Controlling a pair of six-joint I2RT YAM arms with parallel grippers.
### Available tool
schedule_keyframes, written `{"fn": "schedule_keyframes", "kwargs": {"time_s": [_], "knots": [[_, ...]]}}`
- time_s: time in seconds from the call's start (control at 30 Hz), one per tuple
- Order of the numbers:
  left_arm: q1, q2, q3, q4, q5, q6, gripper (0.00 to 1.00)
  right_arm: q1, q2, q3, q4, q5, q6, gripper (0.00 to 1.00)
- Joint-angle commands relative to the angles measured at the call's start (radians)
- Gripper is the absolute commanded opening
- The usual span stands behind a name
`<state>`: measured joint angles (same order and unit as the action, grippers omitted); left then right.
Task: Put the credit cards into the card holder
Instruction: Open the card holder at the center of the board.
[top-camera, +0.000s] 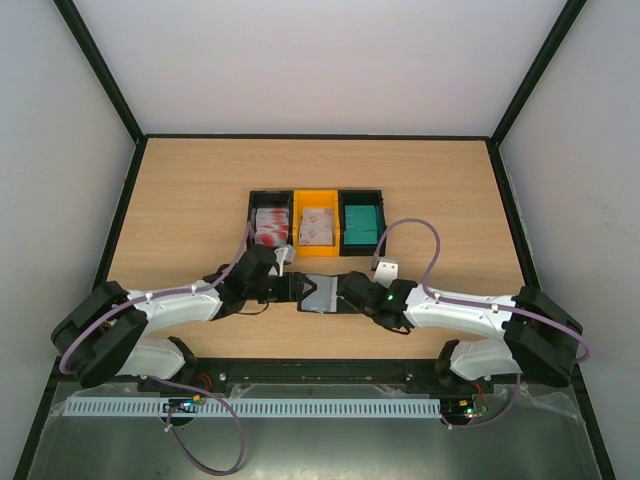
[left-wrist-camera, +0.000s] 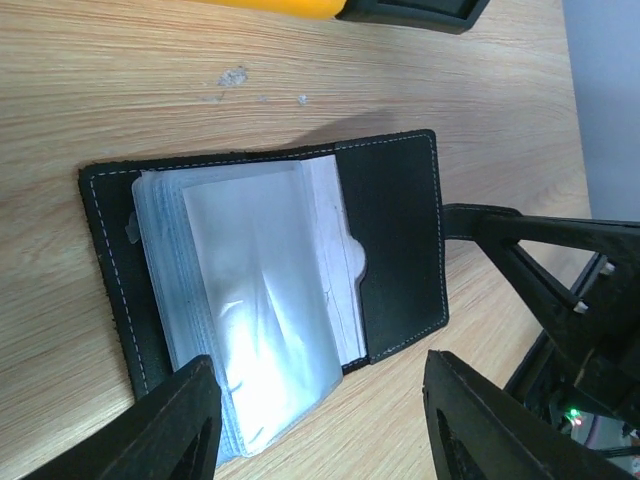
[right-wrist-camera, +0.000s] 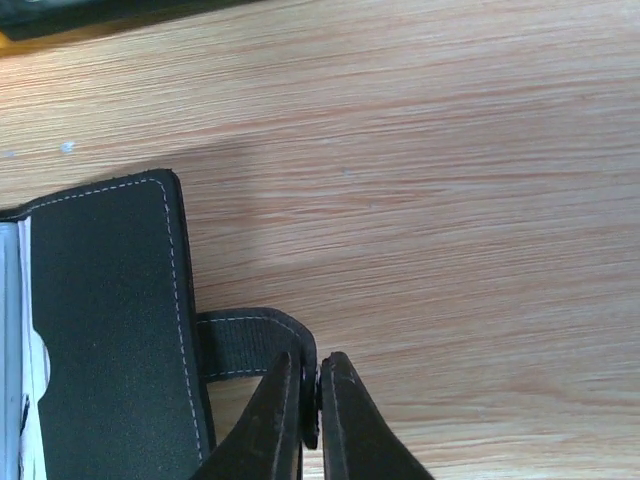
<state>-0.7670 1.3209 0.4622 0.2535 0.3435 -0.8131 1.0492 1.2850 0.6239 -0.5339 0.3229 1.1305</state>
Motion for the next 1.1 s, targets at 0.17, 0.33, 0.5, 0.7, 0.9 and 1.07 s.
{"fn": "schedule_keyframes", "kwargs": {"time_s": [0.17, 0.33, 0.5, 0.7, 0.9, 1.07], "knots": [[-0.001, 0.059, 0.018, 0.099, 0.076, -0.009, 0.53, -0.017, -0.050, 0.005, -0.001, 0.045, 0.012, 0.28], [-0.010, 0.073, 0.028, 0.107, 0.084, -0.006, 0.51, -0.017, -0.142, 0.039, -0.010, 0.035, -0.004, 0.39], [-0.011, 0.077, 0.027, 0.095, 0.064, -0.005, 0.50, -0.018, -0.196, 0.057, 0.053, -0.002, -0.052, 0.41], [-0.012, 0.092, 0.040, 0.069, 0.051, 0.006, 0.49, -0.017, -0.115, 0.055, 0.202, -0.157, -0.135, 0.42], [-0.014, 0.138, 0.050, 0.068, 0.063, 0.012, 0.41, -0.017, -0.001, 0.016, 0.346, -0.307, -0.148, 0.40], [-0.017, 0.168, 0.057, 0.072, 0.073, 0.011, 0.41, -0.018, 0.056, -0.031, 0.448, -0.385, -0.136, 0.39]]}}
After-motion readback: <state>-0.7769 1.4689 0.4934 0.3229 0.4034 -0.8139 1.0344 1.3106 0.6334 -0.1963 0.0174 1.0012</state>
